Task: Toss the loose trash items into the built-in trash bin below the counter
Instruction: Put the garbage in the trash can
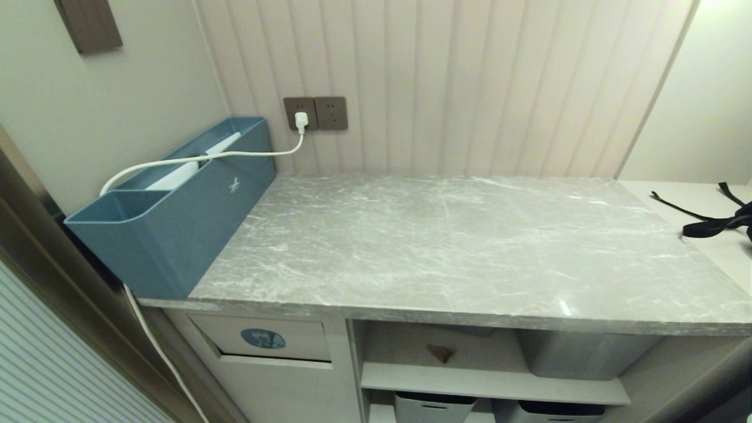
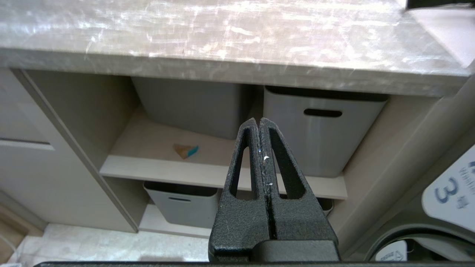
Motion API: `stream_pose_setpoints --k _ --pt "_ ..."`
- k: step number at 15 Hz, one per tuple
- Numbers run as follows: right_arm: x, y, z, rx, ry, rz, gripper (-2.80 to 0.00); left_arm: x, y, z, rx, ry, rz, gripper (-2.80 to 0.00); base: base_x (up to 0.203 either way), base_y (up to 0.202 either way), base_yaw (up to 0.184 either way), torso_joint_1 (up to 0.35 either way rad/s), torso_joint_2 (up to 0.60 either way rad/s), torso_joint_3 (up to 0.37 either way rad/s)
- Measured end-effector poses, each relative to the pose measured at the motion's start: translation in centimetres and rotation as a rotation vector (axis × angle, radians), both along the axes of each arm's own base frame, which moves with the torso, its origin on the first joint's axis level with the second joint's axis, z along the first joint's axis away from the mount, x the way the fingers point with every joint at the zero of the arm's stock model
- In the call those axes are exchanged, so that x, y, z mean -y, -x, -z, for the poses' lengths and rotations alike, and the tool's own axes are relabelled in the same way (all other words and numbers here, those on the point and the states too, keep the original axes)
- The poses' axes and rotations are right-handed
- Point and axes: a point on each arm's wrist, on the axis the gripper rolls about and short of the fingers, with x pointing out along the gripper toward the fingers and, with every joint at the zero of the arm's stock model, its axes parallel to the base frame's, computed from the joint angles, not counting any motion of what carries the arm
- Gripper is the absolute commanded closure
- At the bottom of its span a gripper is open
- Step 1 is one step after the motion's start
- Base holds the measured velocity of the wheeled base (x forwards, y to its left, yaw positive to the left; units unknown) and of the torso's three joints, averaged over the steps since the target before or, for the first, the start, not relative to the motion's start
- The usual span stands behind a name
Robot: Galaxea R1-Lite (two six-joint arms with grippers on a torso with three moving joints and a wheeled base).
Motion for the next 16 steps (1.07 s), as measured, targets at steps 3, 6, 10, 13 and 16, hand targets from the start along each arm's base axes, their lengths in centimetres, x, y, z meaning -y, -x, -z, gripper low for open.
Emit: stream_pose_setpoints --k 3,6,10,13,16 --pt "0.00 0.00 0.00 0.000 0.000 0.000 0.00 0.00 0.04 0.04 0.004 0.001 0.002 0.00 0.000 0.000 0.000 -0.250 0.53 0.284" --pt "0.00 0.00 0.01 -0.001 0.000 0.000 0.00 0.01 0.06 0.01 0.004 0.002 0.003 0.00 0.000 0.000 0.000 -0.249 0.55 0.292" --pt "0.00 0.00 0.02 -0.002 -0.003 0.000 0.00 0.01 0.07 0.02 0.004 0.002 0.004 0.00 0.000 0.000 0.000 -0.232 0.53 0.293" --pt "0.00 0.00 0.02 -0.002 -0.006 0.000 0.00 0.00 0.05 0.02 0.008 0.001 -0.002 0.00 0.000 0.000 0.000 -0.222 0.50 0.293" --pt "0.00 0.01 -0.02 -0.001 -0.006 0.001 0.00 -0.01 0.05 0.01 0.008 0.001 -0.003 0.00 0.000 0.000 0.000 -0.204 0.49 0.290"
